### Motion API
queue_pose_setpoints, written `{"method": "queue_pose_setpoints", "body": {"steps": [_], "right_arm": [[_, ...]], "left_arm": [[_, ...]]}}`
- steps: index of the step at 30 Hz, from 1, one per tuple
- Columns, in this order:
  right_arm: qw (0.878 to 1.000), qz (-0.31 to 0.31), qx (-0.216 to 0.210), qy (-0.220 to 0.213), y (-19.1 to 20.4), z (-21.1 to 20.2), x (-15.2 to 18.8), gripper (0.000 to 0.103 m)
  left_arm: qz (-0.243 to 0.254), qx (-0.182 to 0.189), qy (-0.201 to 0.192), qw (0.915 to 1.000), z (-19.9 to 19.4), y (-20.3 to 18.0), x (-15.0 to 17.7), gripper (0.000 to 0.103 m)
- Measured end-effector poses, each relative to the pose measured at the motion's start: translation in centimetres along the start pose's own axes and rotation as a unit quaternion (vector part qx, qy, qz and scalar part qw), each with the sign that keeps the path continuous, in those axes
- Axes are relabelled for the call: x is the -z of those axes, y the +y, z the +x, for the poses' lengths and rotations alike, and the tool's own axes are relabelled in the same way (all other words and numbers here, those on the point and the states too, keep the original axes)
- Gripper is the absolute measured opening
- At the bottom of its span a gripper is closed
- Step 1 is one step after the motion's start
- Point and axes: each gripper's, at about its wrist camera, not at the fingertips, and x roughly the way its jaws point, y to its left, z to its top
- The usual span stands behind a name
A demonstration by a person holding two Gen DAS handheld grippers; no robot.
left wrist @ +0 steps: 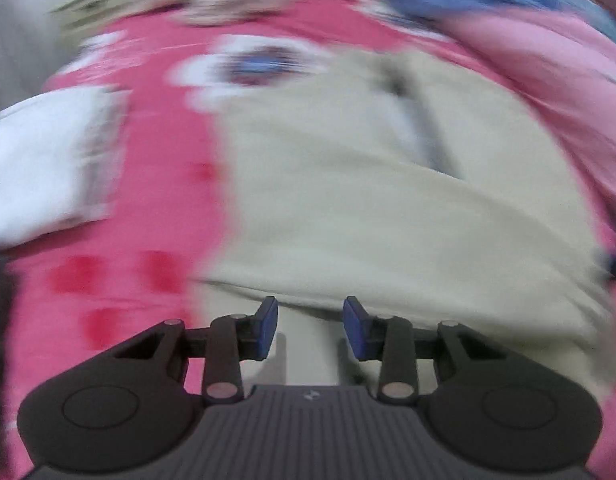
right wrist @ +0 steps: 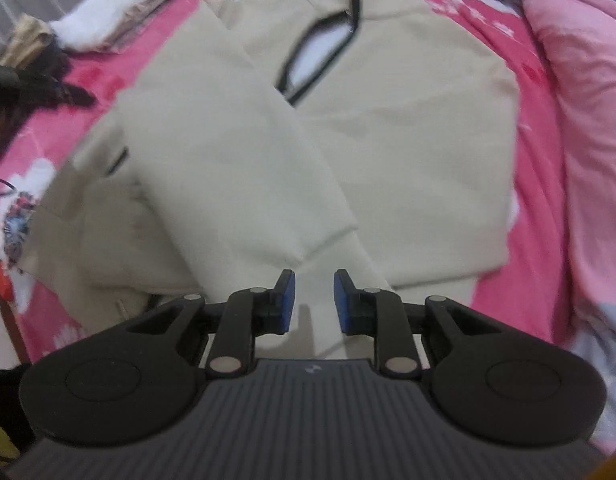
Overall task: Fold clothes
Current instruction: 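Open the left gripper and smooth the folded hoodie flat, then grasp the beige hoodie hem with both grippers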
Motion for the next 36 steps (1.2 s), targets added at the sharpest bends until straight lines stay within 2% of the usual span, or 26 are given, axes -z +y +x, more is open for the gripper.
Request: {"method": "queue_pose_setpoints", "body": {"steps": [1, 4, 5, 7, 10, 15, 17, 22, 25, 27, 29, 33, 36], "right_arm": [[1.0, -0.004, -0.001, 0.005, 0.1, 0.8, 0.2, 0.02], [0.999, -0.023, 0.009, 0.041, 0.1, 4.2, 1.7, 0.019], [0.998, -0.033, 0.019, 0.052, 0.1, 5.4, 2.8, 0.019], [0.999, -0.032, 0.02, 0.034, -0.1, 6.0, 4.1, 0.018], [0.999, -0.015, 0.02, 0.043, -0.4, 4.9, 3.1, 0.019], [1.0, 0.01, 0.011, -0.017, -1.0, 1.4, 1.6, 0.019], [0.999, 0.02, 0.008, -0.028, -1.4, 2.1, 1.1, 0.019], [1.0, 0.03, -0.003, 0.002, -2.5, 5.9, 1.5, 0.02], [0.999, 0.019, -0.016, 0.02, -3.1, 4.7, 0.5, 0.021], [1.0, 0.011, -0.024, 0.0, -4.1, 2.7, -1.0, 0.022], [0.999, 0.017, -0.038, -0.036, -5.9, 1.4, -3.8, 0.024], [0.993, 0.037, -0.05, -0.102, -10.6, 2.7, -11.5, 0.03], [0.987, 0.062, -0.066, -0.133, -14.2, 5.8, -17.4, 0.042]], "left_arm": [[0.026, 0.016, 0.014, 0.9994, 0.7, -1.8, 0.6, 0.038], [0.091, 0.019, 0.074, 0.9929, 4.2, -5.9, 3.0, 0.042], [0.098, 0.007, 0.077, 0.9921, 5.2, -6.2, 4.0, 0.042], [0.096, 0.008, 0.067, 0.9931, 5.2, -6.0, 4.4, 0.042], [0.076, 0.0, 0.09, 0.993, 3.8, -5.1, 2.8, 0.042], [0.036, -0.009, 0.044, 0.9984, 1.3, -3.6, 0.0, 0.049], [0.011, -0.012, 0.039, 0.9991, 2.1, -3.2, -0.8, 0.051], [-0.054, -0.013, 0.102, 0.9932, 6.2, -2.4, -1.6, 0.053], [-0.028, -0.003, 0.071, 0.9971, 4.1, -1.7, -3.3, 0.051], [-0.012, 0.008, 0.034, 0.9993, 2.5, -0.7, -5.5, 0.052], [-0.002, 0.015, -0.008, 0.9999, 2.1, 0.7, -8.9, 0.054], [0.005, -0.001, -0.065, 0.9979, 6.4, 3.8, -17.1, 0.055], [0.01, -0.01, -0.084, 0.9964, 10.9, 5.4, -21.9, 0.053]]}}
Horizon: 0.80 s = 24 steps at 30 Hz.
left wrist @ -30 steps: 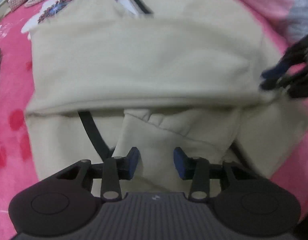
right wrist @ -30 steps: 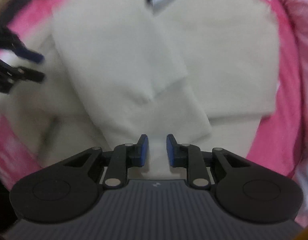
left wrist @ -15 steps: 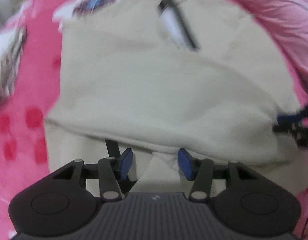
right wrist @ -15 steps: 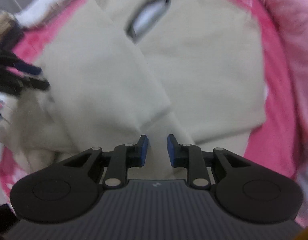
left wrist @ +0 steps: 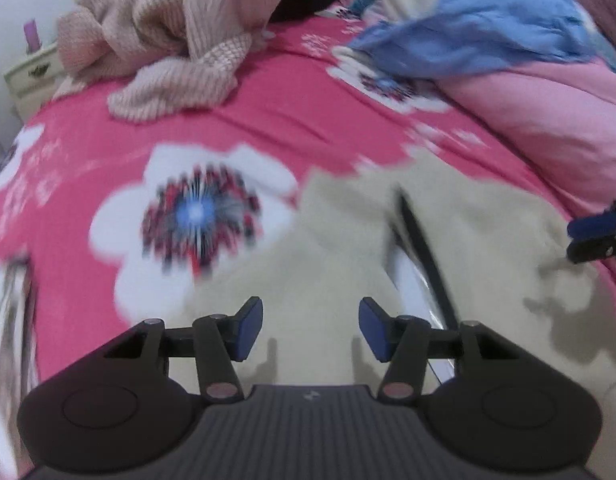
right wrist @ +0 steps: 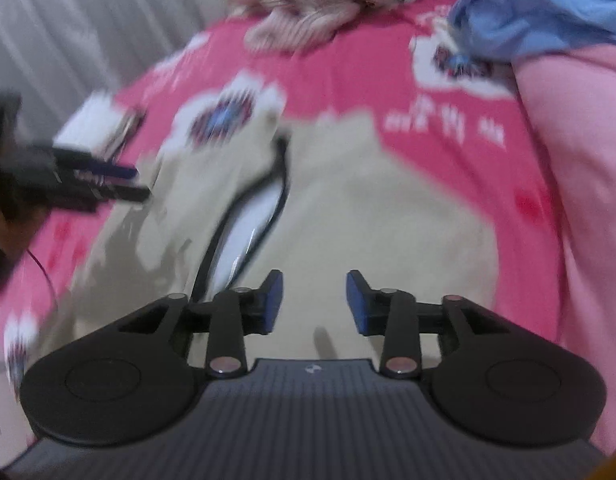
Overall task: Fold clothes
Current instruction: 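Grasp the beige hoodie hem with both grippers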
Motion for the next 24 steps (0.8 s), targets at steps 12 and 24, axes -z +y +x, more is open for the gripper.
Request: {"method": "queue_pose_setpoints", "body": {"steps": [12, 24], "right_arm": [[0.996, 0.021, -0.073, 0.044, -6.6, 10.3, -9.1, 0.052], [0.994, -0.025, -0.079, 0.076, -5.3, 13.0, -9.9, 0.016]], "left_arm": [[0.0, 0.128, 0.04, 0.991, 10.5, 3.6, -5.8, 0.052], [-0.039, 0.131, 0.024, 0.9903, 10.7, 3.4, -5.0, 0.028]]}}
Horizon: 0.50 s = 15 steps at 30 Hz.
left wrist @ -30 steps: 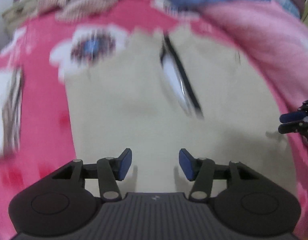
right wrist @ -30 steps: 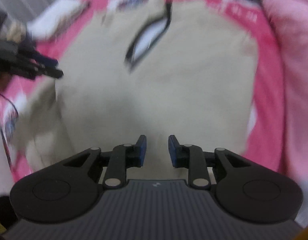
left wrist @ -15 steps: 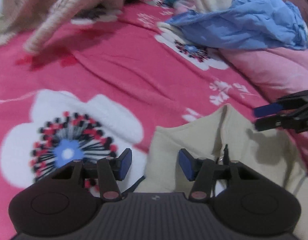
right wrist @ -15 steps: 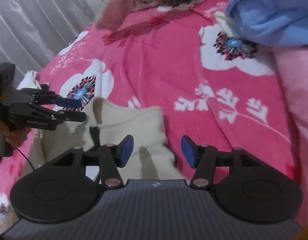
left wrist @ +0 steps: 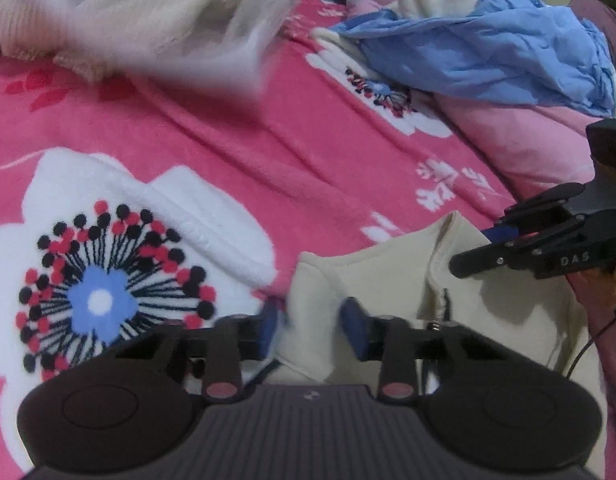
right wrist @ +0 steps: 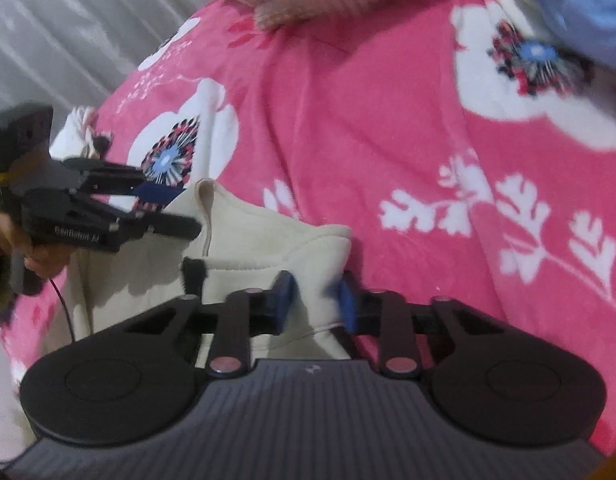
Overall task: Fold clothes
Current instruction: 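Grasp the beige hoodie hem with both grippers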
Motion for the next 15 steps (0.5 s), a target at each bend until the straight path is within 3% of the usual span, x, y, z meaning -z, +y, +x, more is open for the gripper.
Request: {"method": "queue_pose_setpoints", "body": {"steps": [6, 15], "right_arm": [[0.999, -0.009, 0.015, -0.044, 2.0, -3.5, 0.9, 0.011], [0.993, -0.009, 0.015, -0.12, 7.6, -11.0, 4.4, 0.011]], "left_arm": [[0.007, -0.025, -0.034, 0.9991, -3.4, -2.4, 0.5, 0.012], [0.024, -0.031, -0.079, 0.9961, -12.5, -7.3, 2.6, 0.01]]}}
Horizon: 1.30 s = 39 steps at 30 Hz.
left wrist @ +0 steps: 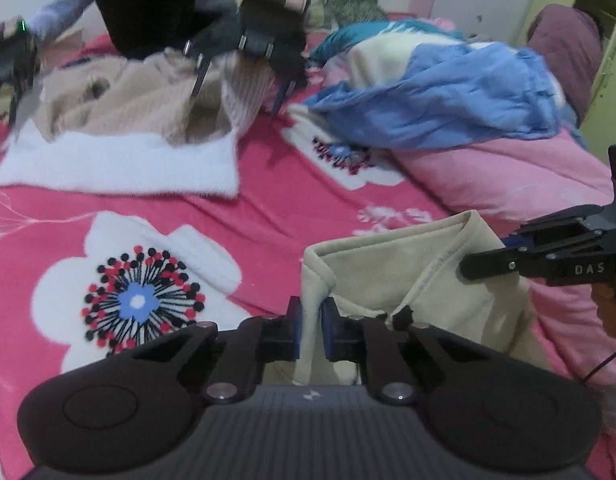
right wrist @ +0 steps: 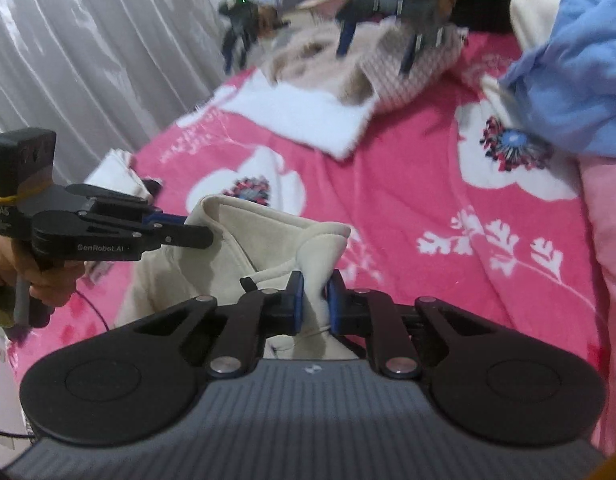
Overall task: Fold clothes
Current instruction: 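Grasp the beige hoodie hem with both grippers, then lift the hem with both grippers and fold it over toward the collar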
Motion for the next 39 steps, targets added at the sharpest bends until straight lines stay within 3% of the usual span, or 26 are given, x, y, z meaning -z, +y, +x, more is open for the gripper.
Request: {"method": "queue_pose_setpoints", "body": {"steps": [8, 17, 26, 39], "right_arm": [[0.999, 0.005, -0.007, -0.035, 6.7, -7.5, 4.1, 0.01], [0.999, -0.023, -0.022, 0.0, 13.8, -13.0, 11.3, 0.008], [0.995, -0.057, -0.019, 0.082, 17.1, -12.7, 19.7, 0.007], [0.984, -0.107, -0.013, 0.139, 18.8, -12.3, 25.8, 0.006]], "left_arm": [[0.03, 0.006, -0.013, 0.9994, -9.6, -5.3, 4.3, 0.009], [0.052, 0.007, 0.035, 0.998, -17.3, -10.2, 14.0, 0.008], [0.095, -0.012, 0.091, 0.9912, -18.4, -14.1, 23.6, 0.008], [0.173, -0.017, 0.133, 0.9757, -17.7, -16.5, 29.7, 0.008]]}}
